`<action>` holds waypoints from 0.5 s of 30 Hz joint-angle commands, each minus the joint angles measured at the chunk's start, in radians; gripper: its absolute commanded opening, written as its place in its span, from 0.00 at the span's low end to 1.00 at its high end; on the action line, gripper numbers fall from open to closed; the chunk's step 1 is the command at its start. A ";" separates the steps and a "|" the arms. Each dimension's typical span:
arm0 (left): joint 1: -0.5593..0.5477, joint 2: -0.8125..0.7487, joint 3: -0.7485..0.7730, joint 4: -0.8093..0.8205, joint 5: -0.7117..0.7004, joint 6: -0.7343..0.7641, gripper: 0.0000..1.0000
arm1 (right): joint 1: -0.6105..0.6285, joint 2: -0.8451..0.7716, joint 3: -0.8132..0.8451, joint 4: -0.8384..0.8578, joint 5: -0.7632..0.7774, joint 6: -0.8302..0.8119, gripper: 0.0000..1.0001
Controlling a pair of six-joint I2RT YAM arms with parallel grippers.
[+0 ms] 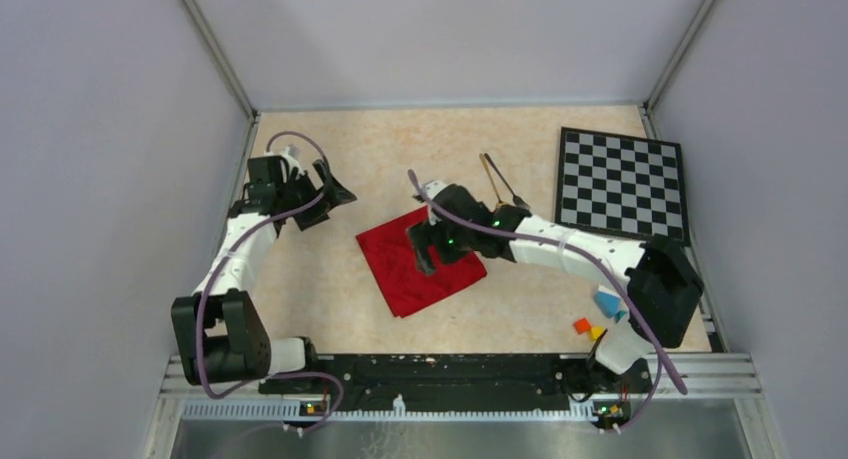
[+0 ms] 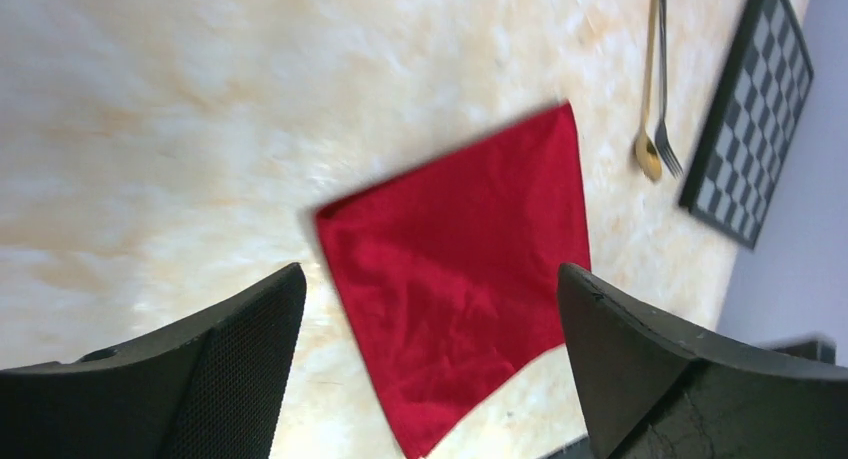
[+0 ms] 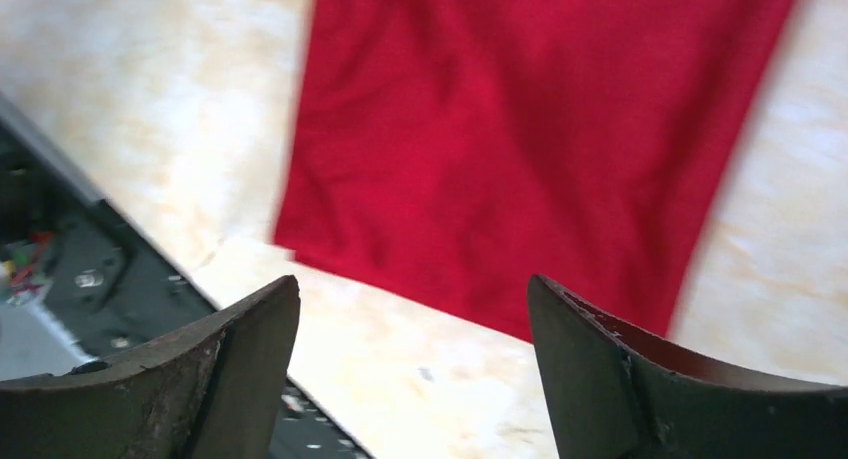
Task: Fold the napkin into a case and place the utensils inside
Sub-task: Pick up the lower triangle-folded napkin.
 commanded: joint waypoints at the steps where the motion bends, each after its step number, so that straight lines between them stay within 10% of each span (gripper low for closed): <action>1: 0.110 -0.042 0.039 -0.055 -0.071 0.056 0.99 | 0.144 0.160 0.171 -0.133 0.020 0.105 0.83; 15: 0.266 -0.018 -0.045 0.045 -0.051 0.027 0.99 | 0.317 0.608 0.670 -0.475 0.074 0.173 0.67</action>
